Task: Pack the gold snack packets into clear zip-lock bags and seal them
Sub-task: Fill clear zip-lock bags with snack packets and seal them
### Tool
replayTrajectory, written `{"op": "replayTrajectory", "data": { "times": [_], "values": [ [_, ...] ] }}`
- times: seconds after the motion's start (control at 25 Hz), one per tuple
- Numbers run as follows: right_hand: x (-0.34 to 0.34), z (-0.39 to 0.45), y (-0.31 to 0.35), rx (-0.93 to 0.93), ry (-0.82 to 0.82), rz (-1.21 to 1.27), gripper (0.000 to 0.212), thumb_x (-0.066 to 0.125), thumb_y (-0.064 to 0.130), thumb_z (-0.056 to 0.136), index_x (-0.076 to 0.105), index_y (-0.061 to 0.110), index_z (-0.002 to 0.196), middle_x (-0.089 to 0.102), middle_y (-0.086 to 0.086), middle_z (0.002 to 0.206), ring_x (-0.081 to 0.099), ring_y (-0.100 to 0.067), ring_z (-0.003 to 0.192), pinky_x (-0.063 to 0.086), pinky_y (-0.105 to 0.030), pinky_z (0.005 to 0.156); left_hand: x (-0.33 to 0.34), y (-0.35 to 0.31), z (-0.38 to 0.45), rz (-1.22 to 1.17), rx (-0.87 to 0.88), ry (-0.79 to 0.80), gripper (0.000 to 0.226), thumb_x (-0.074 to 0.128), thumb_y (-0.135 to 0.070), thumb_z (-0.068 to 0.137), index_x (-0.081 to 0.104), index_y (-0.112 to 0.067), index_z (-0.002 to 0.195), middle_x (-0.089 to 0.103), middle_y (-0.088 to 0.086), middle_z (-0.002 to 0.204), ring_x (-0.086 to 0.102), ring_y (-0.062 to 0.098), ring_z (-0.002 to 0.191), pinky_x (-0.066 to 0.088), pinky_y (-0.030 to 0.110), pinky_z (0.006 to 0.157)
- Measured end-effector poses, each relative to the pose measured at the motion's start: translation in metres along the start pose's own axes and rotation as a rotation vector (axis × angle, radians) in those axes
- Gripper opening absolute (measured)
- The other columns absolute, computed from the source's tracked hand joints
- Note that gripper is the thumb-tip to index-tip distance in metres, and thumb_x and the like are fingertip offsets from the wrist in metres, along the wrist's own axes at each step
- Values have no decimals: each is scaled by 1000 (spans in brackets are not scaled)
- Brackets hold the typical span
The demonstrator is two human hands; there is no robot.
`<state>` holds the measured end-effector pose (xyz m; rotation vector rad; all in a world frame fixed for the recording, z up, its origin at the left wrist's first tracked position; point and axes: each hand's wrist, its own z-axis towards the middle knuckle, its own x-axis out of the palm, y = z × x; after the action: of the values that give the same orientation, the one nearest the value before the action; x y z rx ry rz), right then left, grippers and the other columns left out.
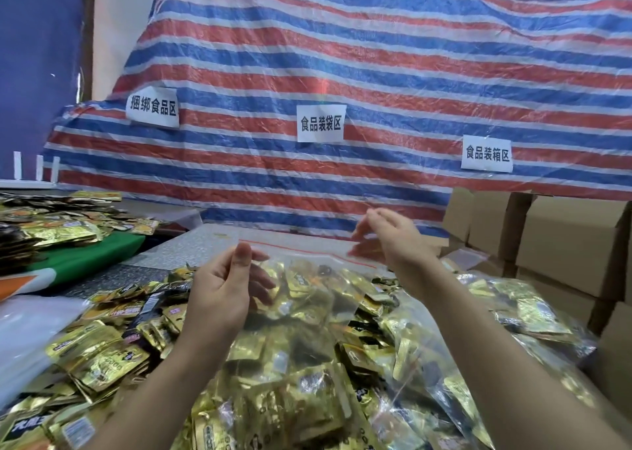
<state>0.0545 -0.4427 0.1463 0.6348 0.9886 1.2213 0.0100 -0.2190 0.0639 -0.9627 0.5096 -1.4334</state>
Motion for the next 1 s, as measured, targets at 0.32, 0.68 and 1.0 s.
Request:
{"op": "replayTrajectory", "data": {
  "times": [0.32,0.68,1.0],
  "values": [
    [38,29,-103,-69,325,-804,27,62,46,91,59,41,117,57,26,97,57,1,87,45,-18,66,-7,18,-1,5,-80,-41,37,49,-46,89,71,-20,77,72,8,77,68,20,59,52,23,47],
    [65,57,-119,-121,568,-990,62,74,18,79,51,37,133,61,6,124,59,-20,112,50,-33,92,-7,18,-1,52,-55,-72,31,58,-38,84,72,-10,82,72,6,74,66,14,54,51,19,45],
    [61,60,-117,-273,602,-1124,68,75,27,83,43,33,141,59,11,122,57,-15,107,46,-24,85,-6,18,-2,64,-74,-86,34,55,-44,84,70,-13,81,73,4,77,67,19,57,53,24,48]
  ]
}}
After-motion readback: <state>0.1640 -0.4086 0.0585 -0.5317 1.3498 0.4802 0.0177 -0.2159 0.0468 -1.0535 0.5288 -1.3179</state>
